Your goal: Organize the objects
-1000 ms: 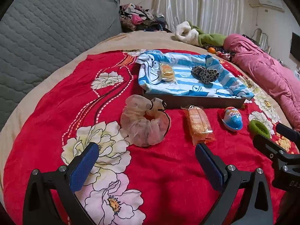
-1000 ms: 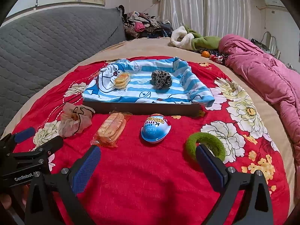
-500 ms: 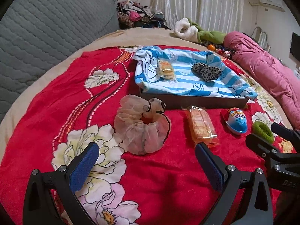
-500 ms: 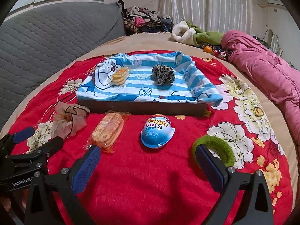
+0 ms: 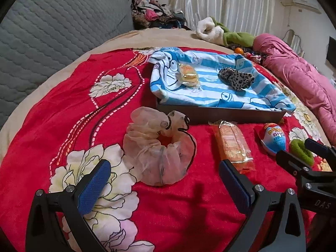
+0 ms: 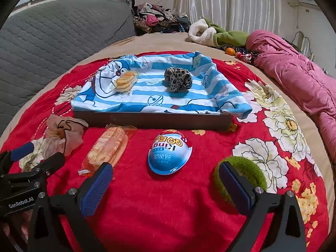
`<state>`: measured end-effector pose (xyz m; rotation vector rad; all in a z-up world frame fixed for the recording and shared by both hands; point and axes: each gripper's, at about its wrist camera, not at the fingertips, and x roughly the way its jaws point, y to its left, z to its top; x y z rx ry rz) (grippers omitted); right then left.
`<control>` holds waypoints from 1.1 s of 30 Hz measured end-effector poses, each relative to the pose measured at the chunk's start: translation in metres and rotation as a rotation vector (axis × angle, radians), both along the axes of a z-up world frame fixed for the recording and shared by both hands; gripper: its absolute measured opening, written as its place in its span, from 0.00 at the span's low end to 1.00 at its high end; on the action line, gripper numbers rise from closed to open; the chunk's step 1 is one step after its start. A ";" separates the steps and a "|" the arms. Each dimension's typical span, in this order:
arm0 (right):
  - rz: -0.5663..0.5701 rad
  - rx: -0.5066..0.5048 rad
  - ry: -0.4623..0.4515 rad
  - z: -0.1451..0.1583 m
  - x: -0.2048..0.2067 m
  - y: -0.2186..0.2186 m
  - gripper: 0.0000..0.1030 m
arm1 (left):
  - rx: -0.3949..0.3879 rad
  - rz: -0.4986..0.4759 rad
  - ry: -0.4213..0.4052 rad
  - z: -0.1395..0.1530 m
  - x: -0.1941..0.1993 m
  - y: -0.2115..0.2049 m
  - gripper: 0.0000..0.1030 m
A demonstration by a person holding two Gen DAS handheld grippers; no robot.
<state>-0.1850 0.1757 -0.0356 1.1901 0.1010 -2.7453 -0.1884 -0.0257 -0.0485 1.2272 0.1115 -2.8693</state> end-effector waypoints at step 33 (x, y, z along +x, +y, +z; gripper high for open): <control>0.013 0.032 -0.062 -0.012 -0.043 -0.011 0.96 | -0.002 0.021 -0.009 -0.010 -0.032 -0.006 0.99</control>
